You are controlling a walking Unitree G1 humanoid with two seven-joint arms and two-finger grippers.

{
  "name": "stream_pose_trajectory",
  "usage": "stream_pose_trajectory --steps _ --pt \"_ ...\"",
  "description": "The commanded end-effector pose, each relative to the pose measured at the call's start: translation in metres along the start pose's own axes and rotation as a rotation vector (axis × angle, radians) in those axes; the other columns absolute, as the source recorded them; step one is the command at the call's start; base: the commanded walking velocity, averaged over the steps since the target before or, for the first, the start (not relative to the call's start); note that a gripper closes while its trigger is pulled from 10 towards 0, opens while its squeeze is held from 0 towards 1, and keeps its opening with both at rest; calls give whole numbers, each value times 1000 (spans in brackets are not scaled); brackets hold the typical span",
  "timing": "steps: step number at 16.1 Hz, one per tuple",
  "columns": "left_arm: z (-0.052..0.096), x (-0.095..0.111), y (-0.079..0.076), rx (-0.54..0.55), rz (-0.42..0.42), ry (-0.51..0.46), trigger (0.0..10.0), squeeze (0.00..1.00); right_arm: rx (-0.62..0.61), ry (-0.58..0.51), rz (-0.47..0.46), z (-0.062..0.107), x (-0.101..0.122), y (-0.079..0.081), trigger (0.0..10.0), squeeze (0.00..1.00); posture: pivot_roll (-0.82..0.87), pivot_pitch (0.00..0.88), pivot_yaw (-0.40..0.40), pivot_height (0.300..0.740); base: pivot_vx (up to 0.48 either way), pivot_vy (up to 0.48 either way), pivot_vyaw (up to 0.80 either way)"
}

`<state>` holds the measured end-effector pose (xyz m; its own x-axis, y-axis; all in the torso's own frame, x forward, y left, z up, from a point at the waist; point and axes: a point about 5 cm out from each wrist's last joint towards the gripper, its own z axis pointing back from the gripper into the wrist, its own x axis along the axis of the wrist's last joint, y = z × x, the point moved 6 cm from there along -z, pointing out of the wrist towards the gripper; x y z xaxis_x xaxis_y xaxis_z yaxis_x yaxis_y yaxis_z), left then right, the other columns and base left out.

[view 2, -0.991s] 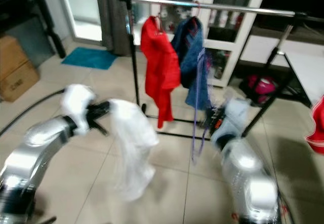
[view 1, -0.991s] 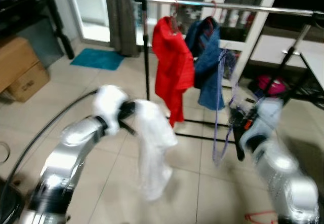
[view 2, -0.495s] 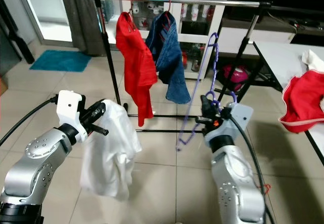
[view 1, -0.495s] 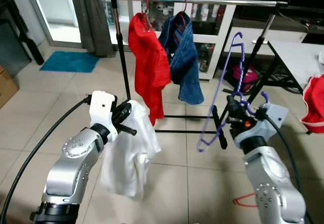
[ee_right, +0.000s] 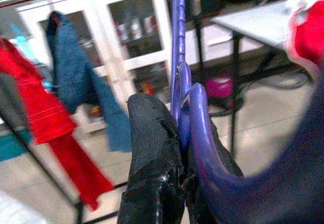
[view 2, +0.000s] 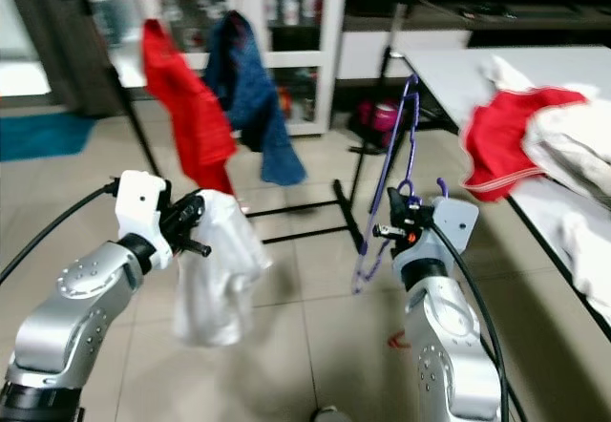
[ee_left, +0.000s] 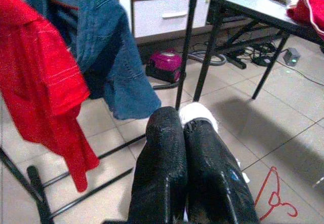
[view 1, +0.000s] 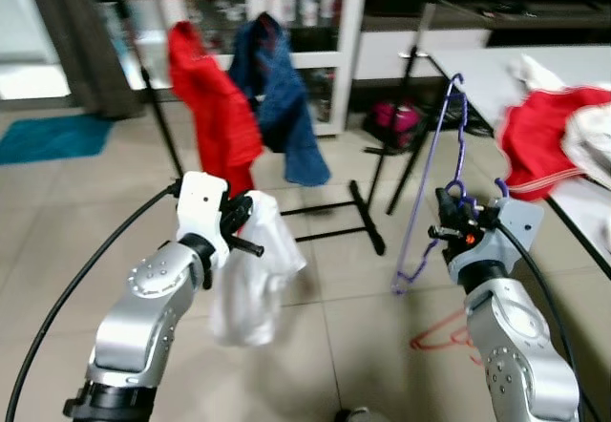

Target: Hang hanger

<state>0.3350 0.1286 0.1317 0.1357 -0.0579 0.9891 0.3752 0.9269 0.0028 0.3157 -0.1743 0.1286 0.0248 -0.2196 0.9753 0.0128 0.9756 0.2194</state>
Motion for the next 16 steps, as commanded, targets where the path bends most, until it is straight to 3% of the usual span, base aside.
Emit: stream_pose_trajectory --steps 1,3,8,16 --pt "-1 12 1 29 -31 -49 10000 0 -14 -40 2 -1 8 0 10000 0 -126 0 -5 740 0 0 -800" --pt "-1 13 2 51 -37 -56 10000 0 15 -29 -88 1 6 5 10000 0 -129 0 -4 740 0 0 -800" --pt "-1 13 3 62 -51 -63 10000 0 22 -53 -149 2 6 8 10000 0 -123 0 -5 740 0 0 -800" --pt "-2 12 0 53 -56 -65 10000 0 -45 -79 -170 3 10 -2 10000 0 -119 0 -8 740 0 0 -800"
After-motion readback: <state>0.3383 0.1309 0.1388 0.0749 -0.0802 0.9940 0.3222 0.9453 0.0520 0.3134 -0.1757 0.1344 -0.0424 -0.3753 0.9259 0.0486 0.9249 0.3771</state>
